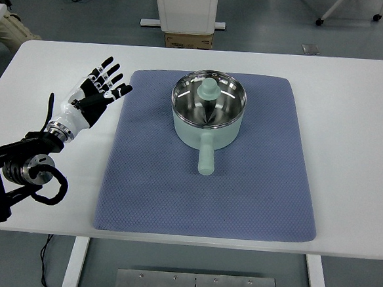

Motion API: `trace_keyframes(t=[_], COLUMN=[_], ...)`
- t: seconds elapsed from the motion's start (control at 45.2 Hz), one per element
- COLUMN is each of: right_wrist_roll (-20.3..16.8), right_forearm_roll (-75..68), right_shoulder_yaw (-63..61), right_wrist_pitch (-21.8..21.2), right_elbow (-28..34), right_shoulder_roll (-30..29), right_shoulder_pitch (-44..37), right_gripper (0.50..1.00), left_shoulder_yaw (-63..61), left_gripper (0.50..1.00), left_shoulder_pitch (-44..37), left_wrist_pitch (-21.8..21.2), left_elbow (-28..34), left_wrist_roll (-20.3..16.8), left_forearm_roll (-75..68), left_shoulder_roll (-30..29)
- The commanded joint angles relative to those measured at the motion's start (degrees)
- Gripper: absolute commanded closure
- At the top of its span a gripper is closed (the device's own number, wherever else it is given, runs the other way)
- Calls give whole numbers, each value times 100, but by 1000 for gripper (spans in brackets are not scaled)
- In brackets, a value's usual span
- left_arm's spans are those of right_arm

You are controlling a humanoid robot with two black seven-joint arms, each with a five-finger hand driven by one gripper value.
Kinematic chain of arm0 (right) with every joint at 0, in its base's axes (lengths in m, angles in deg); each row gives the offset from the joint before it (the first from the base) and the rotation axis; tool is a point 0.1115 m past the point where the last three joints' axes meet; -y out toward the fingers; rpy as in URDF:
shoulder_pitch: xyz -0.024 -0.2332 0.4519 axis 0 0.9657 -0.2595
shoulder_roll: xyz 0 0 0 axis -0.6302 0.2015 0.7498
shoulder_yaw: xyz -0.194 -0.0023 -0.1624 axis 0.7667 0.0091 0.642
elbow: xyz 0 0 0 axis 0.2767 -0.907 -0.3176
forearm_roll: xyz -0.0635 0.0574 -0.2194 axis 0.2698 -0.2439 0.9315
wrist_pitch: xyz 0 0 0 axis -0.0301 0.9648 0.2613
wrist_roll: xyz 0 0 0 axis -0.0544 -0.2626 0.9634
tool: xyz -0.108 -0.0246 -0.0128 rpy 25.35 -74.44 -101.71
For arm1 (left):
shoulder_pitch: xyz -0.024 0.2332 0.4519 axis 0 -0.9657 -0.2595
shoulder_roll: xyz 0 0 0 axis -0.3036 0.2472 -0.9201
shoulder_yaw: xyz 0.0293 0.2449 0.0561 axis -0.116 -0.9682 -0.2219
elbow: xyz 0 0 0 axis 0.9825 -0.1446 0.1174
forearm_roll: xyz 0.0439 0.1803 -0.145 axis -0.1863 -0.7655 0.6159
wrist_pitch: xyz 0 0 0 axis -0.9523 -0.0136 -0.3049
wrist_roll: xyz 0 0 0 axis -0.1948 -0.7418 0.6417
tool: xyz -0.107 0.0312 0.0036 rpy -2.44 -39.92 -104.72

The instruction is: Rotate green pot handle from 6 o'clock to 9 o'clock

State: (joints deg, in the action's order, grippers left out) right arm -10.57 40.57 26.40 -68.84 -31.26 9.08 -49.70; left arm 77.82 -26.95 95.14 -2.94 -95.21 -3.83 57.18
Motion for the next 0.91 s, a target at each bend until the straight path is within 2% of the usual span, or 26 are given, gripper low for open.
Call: trace_keyframes(t=[0.0, 0.885], right_wrist_roll=[-1, -1], right_forearm_roll=[0, 0], right_shoulder_yaw=[0, 0], right_wrist_pitch=[0, 0], right_elbow=[0, 0], right_shoulder_roll=[0, 0], right_shoulder_pitch=[-1, -1], right_gripper=[500, 500], left_shoulder_yaw=[0, 0], left_gripper=[500, 500], left_shoulder_pitch=[-11, -29], left_wrist_pitch=[0, 9], left_elbow=[-13, -22], left_wrist_roll=[-4, 5], left_forearm_roll=[0, 0], left_shoulder_roll=[-1, -10])
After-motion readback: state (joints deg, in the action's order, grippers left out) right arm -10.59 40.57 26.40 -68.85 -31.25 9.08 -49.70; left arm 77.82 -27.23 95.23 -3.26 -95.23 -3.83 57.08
